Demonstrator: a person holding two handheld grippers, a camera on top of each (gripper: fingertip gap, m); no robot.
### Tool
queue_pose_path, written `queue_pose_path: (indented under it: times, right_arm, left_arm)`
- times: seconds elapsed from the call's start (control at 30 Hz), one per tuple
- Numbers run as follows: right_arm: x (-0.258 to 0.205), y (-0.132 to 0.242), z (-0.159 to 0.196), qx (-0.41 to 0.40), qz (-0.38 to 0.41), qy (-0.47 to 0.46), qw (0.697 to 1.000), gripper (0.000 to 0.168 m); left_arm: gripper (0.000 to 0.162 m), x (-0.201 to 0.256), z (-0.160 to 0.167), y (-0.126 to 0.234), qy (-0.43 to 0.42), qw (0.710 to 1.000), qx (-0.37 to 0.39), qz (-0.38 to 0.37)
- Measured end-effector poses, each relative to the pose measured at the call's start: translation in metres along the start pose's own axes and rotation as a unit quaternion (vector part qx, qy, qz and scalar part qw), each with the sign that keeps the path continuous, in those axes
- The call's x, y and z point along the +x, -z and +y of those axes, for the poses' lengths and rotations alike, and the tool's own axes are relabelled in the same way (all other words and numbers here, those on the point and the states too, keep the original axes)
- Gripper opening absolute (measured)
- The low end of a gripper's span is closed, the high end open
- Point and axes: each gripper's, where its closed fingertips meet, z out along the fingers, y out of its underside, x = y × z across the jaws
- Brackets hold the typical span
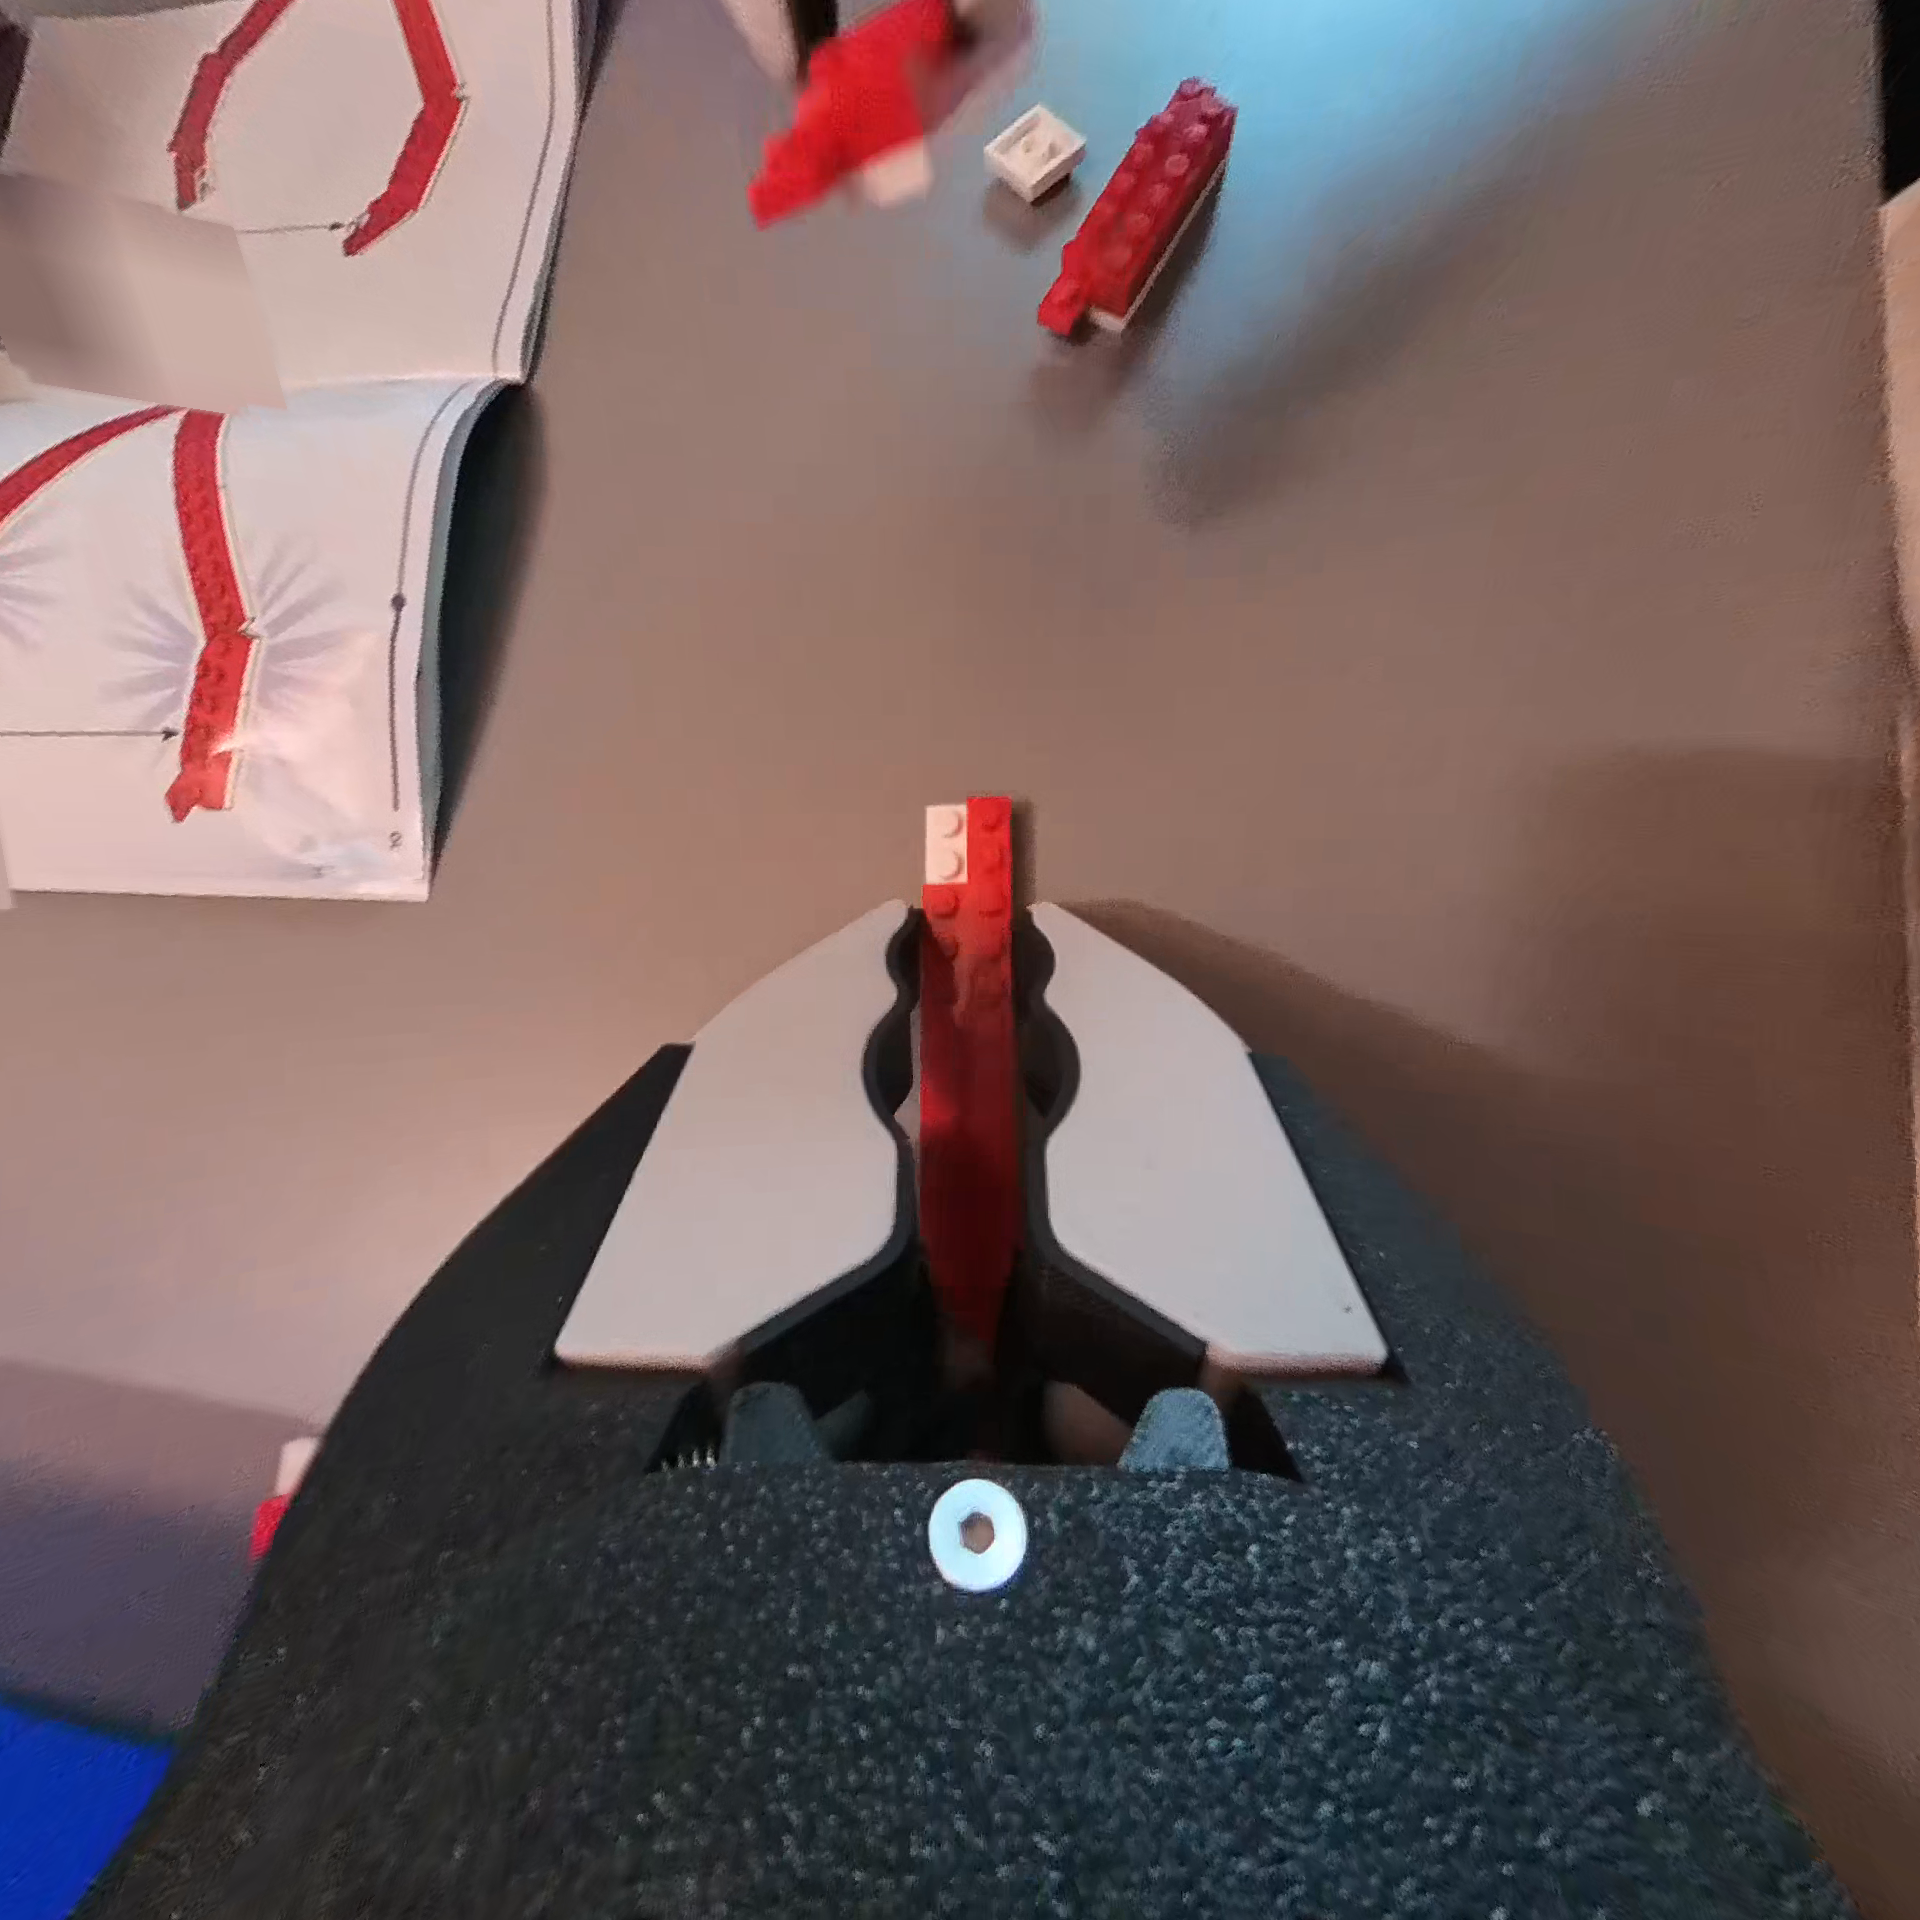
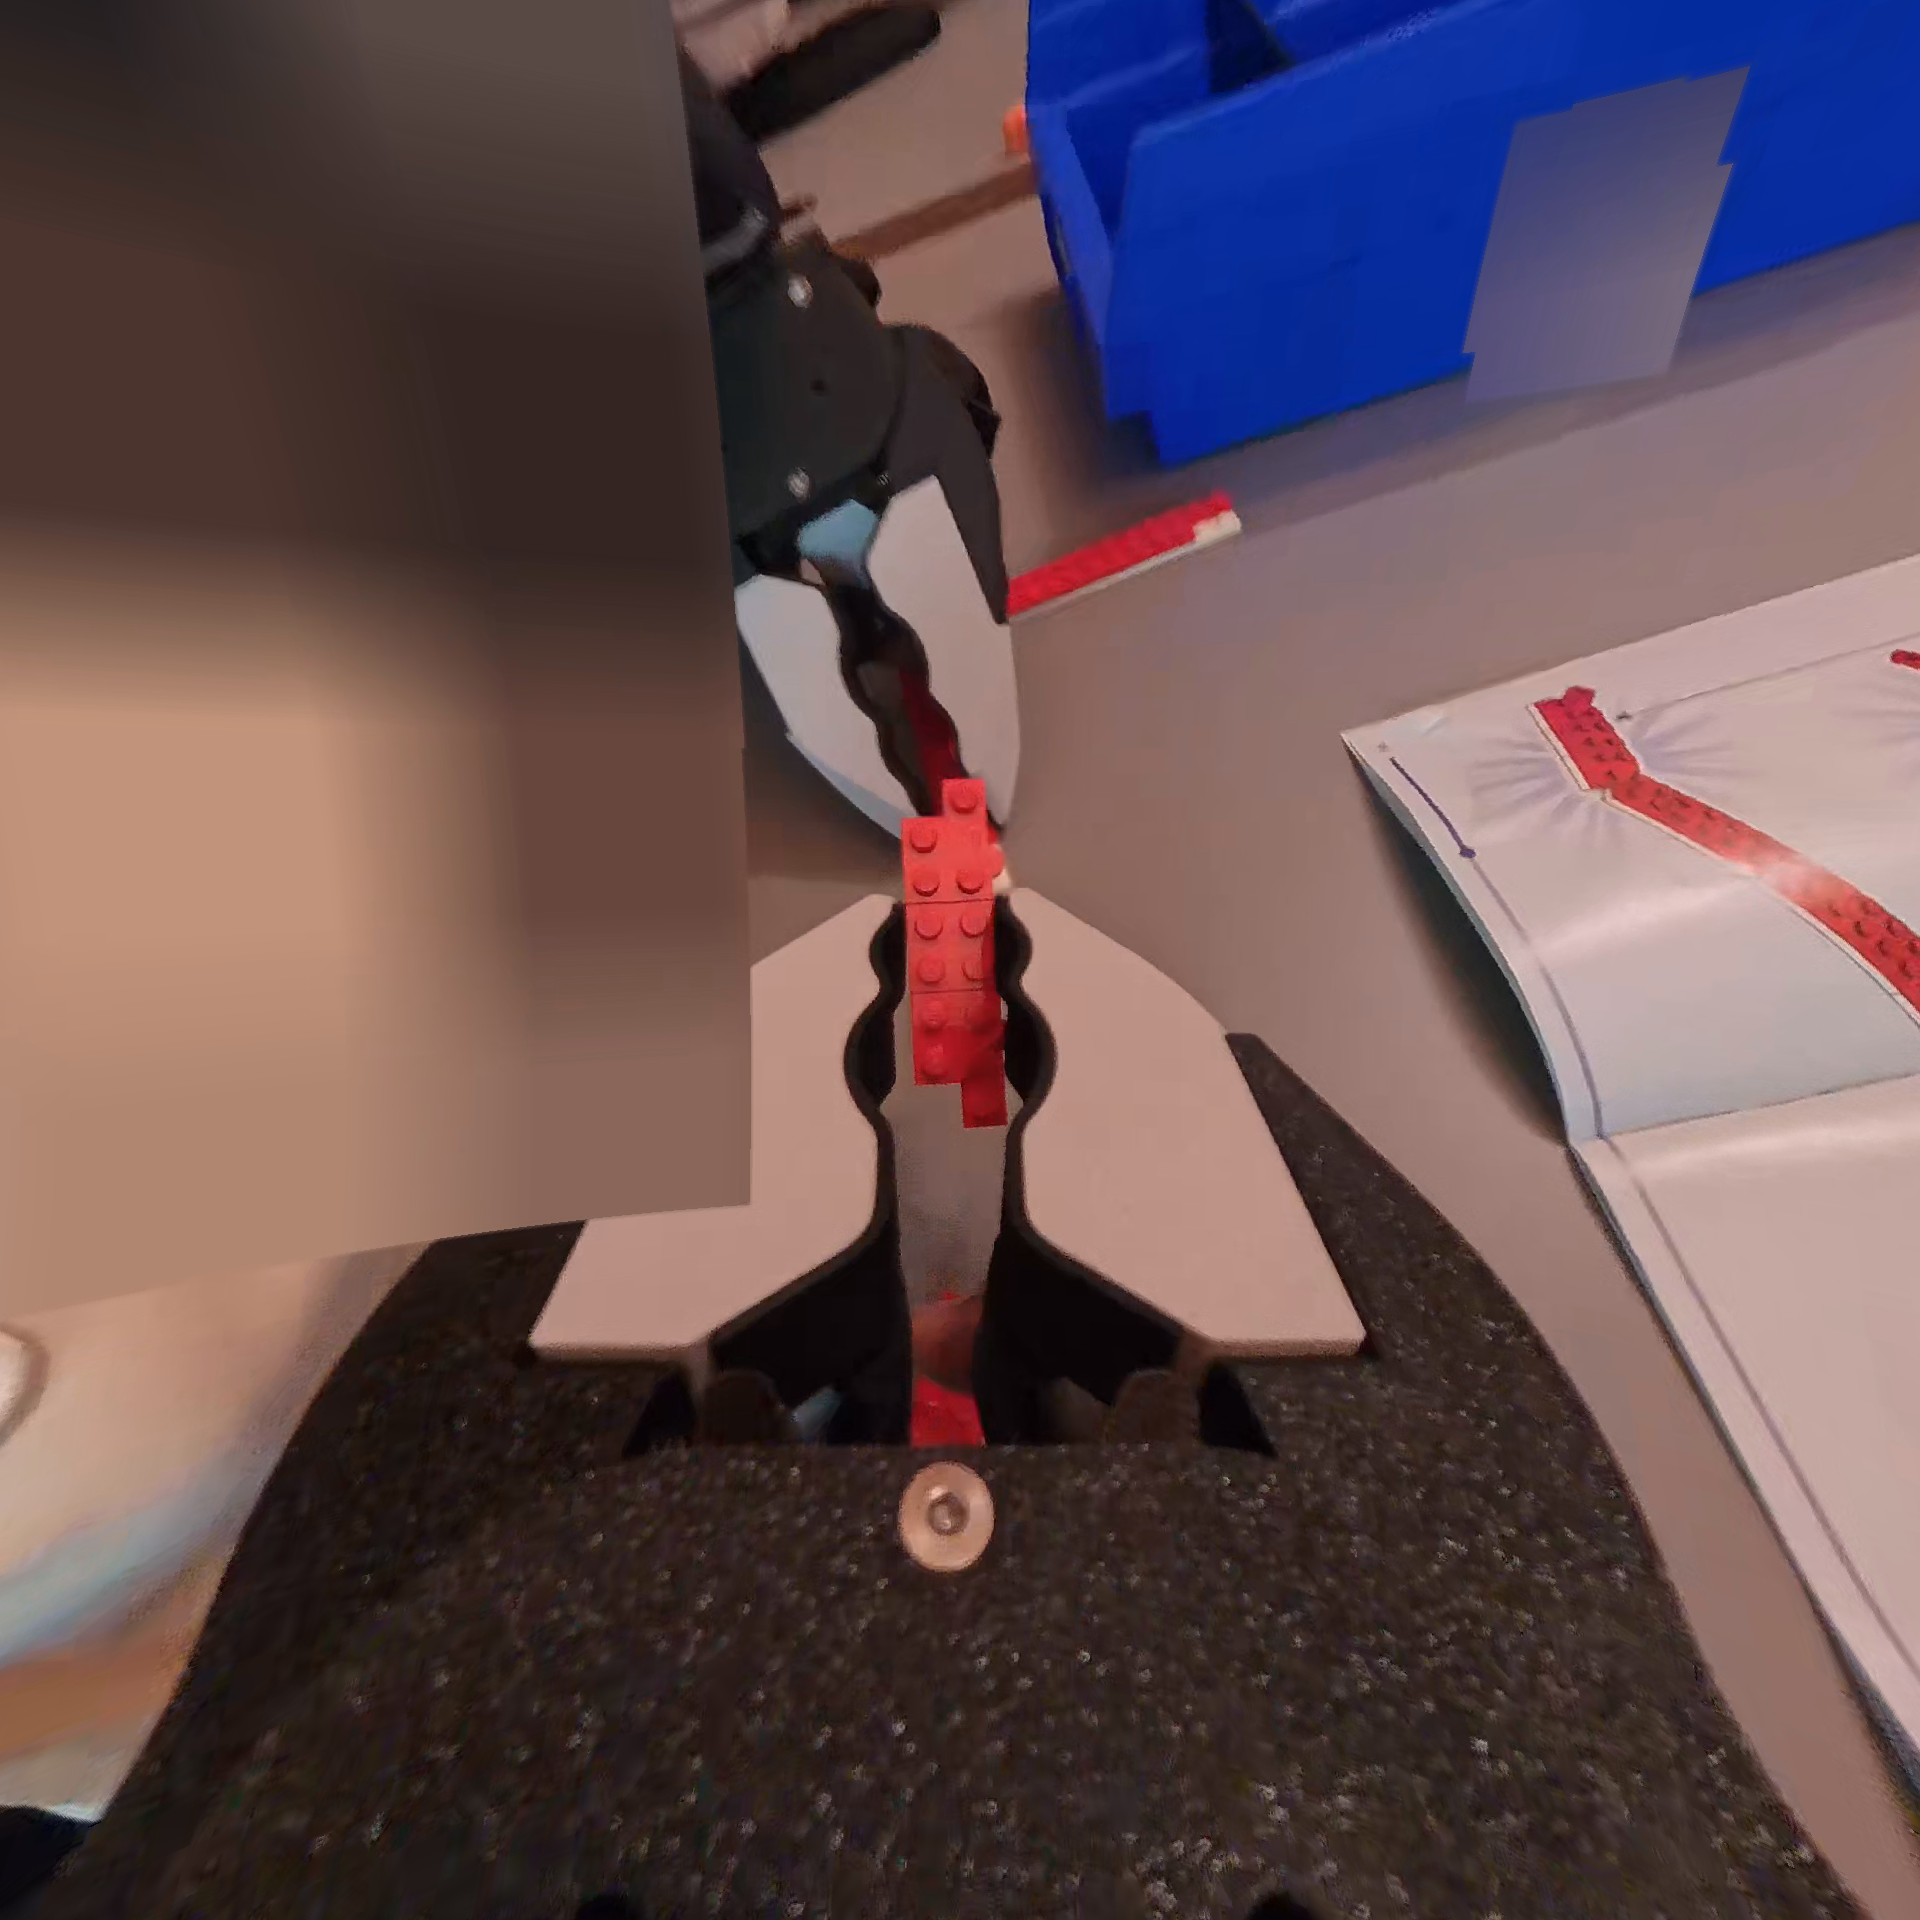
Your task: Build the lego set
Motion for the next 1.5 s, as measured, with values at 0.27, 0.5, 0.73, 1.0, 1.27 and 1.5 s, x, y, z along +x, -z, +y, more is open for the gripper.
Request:
queue_pose_path:
  times: [0.27,0.5,0.73,1.0,1.27,1.5]
  right_arm:
    - [0.009,-0.015,0.020,-0.047,0.017,0.016,0.999,0.016]
    - [0.013,-0.025,0.022,-0.037,0.033,-0.013,0.999,0.016]
    - [0.019,-0.023,0.028,-0.059,0.062,0.006,0.996,0.016]
    - [0.024,-0.023,0.038,-0.080,0.090,0.024,0.992,0.016]
    - [0.039,-0.014,0.022,-0.025,0.133,0.034,0.990,0.016]
    - [0.044,-0.010,0.033,-0.070,0.107,0.076,0.989,0.016]
  left_arm:
    - [0.021,0.004,-0.003,0.000,-0.022,0.999,0.024,-0.007]
    - [0.023,0.004,-0.002,0.004,-0.010,0.999,0.049,0.002]
    - [0.024,0.017,-0.010,-0.004,-0.028,0.998,0.047,0.022]
    - [0.027,0.020,-0.019,-0.010,-0.035,0.998,0.053,0.017]
    - [0.027,0.005,-0.052,0.005,-0.015,0.984,0.174,-0.025]
    - [0.024,-0.014,-0.041,0.020,0.018,0.985,0.161,-0.063]
